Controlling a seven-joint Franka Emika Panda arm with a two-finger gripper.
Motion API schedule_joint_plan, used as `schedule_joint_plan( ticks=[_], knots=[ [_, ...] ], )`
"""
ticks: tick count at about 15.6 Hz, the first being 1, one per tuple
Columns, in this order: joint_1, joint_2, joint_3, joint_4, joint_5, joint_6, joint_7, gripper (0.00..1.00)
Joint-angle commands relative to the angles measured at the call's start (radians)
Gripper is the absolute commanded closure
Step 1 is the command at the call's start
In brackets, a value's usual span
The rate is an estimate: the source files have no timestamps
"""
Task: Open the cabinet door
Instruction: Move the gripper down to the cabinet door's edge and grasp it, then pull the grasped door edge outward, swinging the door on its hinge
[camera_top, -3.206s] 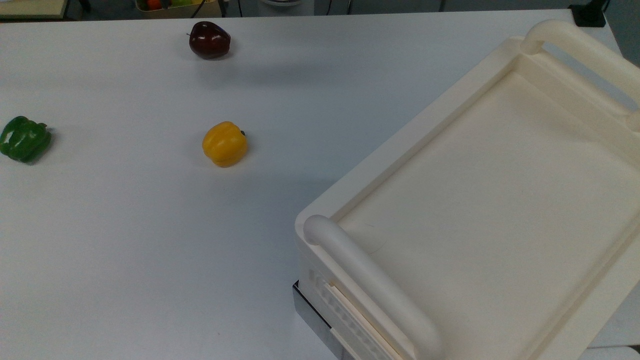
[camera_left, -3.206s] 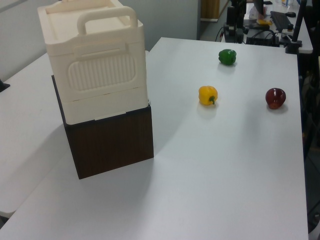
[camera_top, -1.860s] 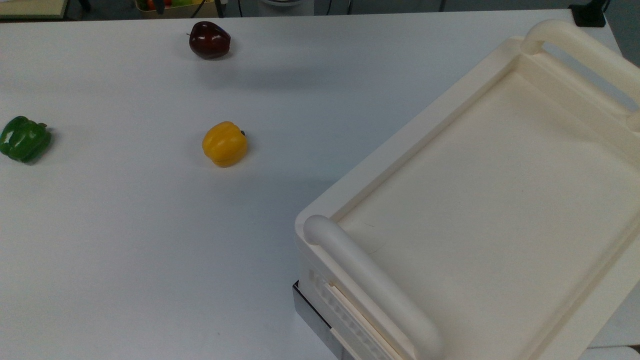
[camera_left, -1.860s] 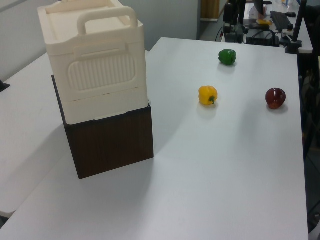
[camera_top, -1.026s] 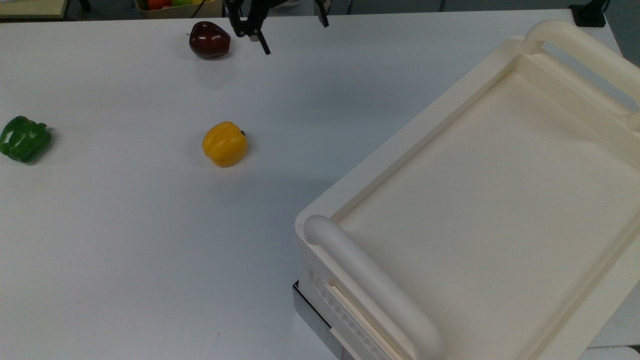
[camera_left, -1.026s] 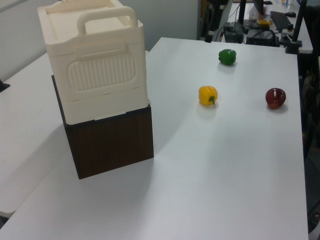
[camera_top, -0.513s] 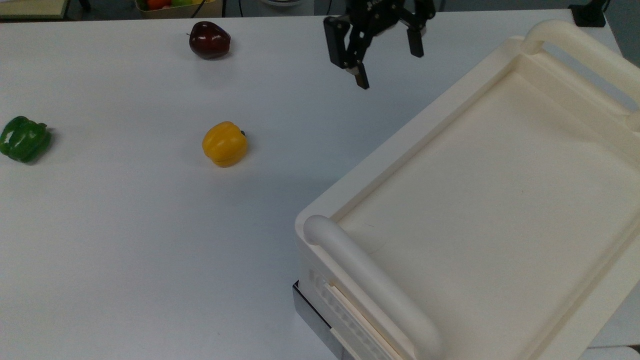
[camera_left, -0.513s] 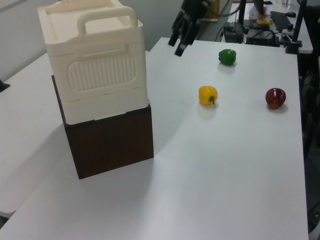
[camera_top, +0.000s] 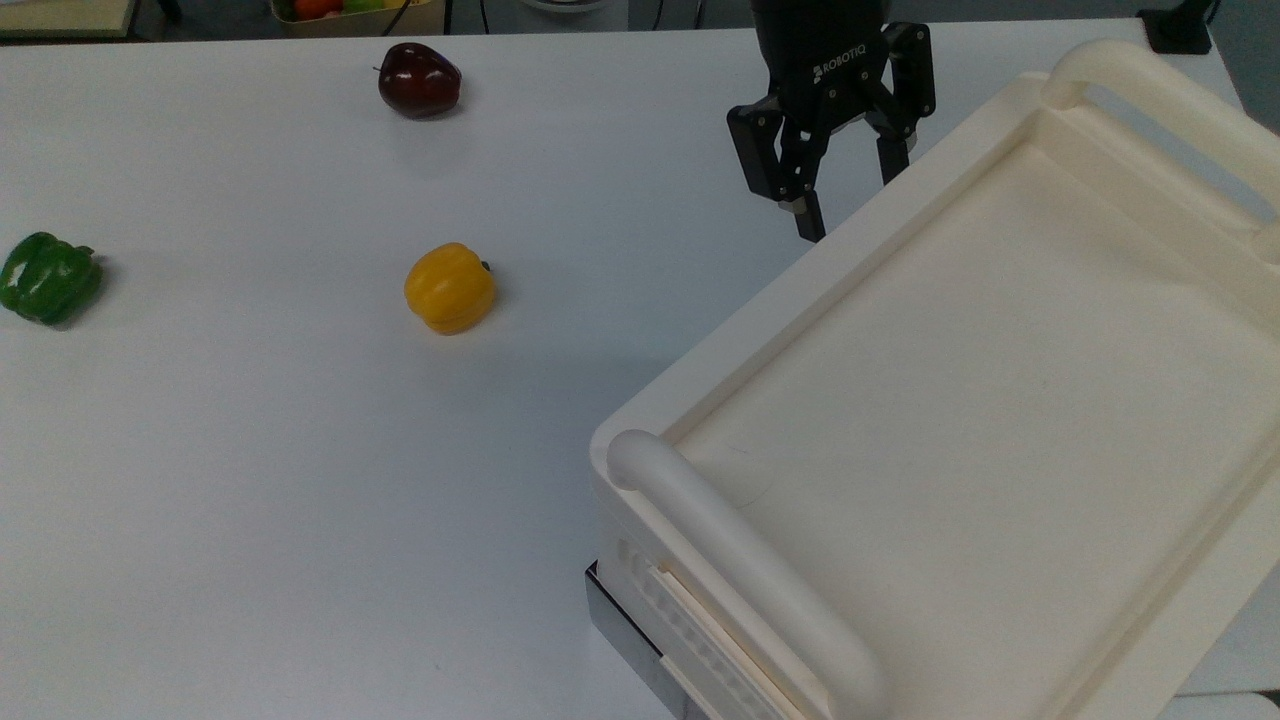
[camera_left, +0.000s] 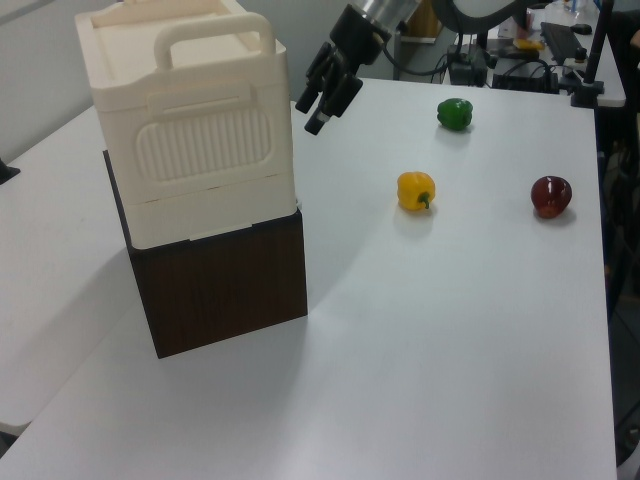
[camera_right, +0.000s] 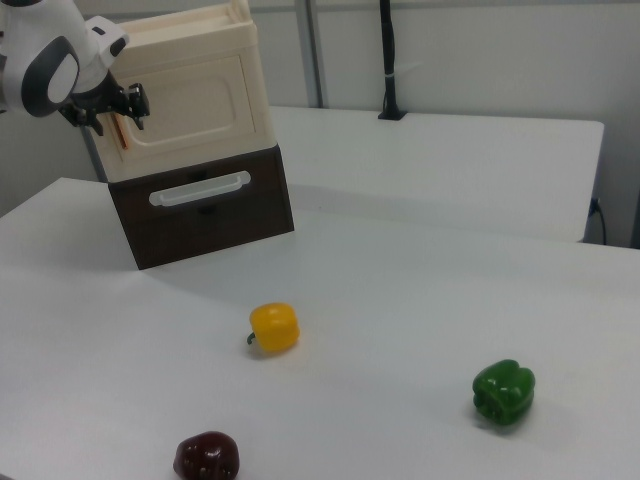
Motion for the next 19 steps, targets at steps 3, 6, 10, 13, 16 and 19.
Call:
schedule_joint_plan(
  ticks=[3, 6, 10, 13, 16, 19],
  knots=[
    [0.005, 0.036, -0.004, 0.036, 0.011, 0.015, -0.011, 0.76],
    [0.022, 0.044, -0.004, 0.042, 0.009, 0.015, -0.011, 0.76],
    [0.025, 0.047, -0.002, 0.042, 0.013, 0.044, -0.010, 0.75],
    [0.024, 0.057, 0.010, 0.044, 0.011, 0.048, -0.010, 0.74],
    [0.024, 0.068, 0.010, 0.062, 0.011, 0.076, -0.010, 0.75],
    [0.024, 0.080, 0.010, 0.065, 0.011, 0.105, -0.011, 0.92]
  ],
)
